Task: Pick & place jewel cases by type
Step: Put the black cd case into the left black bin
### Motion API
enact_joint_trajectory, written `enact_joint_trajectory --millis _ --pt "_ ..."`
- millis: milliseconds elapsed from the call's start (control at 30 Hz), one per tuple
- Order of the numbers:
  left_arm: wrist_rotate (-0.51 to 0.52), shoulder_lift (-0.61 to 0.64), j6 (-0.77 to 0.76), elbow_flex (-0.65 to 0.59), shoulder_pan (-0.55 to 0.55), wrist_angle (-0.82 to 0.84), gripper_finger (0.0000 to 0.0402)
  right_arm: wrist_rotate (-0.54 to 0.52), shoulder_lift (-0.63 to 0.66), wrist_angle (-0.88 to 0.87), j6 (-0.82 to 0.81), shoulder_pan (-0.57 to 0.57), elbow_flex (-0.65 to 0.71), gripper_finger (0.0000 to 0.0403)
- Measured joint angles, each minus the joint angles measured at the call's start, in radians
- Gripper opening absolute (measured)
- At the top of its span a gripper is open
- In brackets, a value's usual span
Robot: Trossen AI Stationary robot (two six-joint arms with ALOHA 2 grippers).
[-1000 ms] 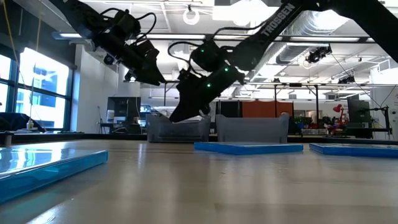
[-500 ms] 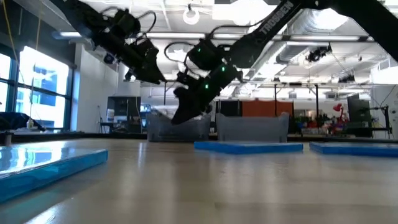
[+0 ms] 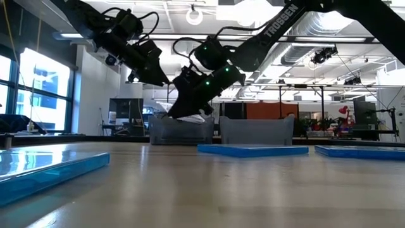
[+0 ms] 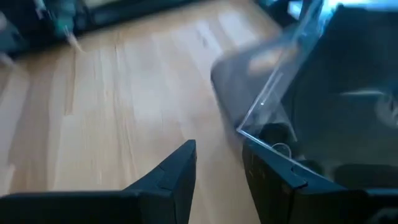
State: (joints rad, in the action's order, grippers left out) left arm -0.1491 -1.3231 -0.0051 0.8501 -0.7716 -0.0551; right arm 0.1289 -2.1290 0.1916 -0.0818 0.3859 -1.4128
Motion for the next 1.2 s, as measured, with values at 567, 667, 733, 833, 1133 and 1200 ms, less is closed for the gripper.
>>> enact_joint_trajectory --millis 567,667,733,833,1133,1200 --pt "0.0 0.0 0.0 0.0 0.0 0.092 0.0182 0.214 0.022 0.103 -0.066 0.006 0.0 0.0128" --pt "-0.001 0.0 0.001 0.0 0.0 0.138 0.0182 0.127 0.049 0.073 0.003 0.009 0.0 0.0128" --pt "-0.007 0.0 0.01 0.0 0.0 0.177 0.0182 0.031 0.073 0.025 0.078 0.009 0.0 0.0128" --pt "-0.034 -0.005 0.035 0.0 0.007 0.215 0.0182 -0.112 0.118 -0.079 0.184 0.005 0.0 0.0128" --pt "0.07 -0.116 0.08 -0.002 0.17 0.228 0.018 -0.281 0.306 -0.366 0.308 -0.015 0.0 0.011" --pt "0.082 -0.122 0.108 -0.002 0.213 0.223 0.0172 -0.285 0.36 -0.431 0.312 -0.022 0.0 0.0096"
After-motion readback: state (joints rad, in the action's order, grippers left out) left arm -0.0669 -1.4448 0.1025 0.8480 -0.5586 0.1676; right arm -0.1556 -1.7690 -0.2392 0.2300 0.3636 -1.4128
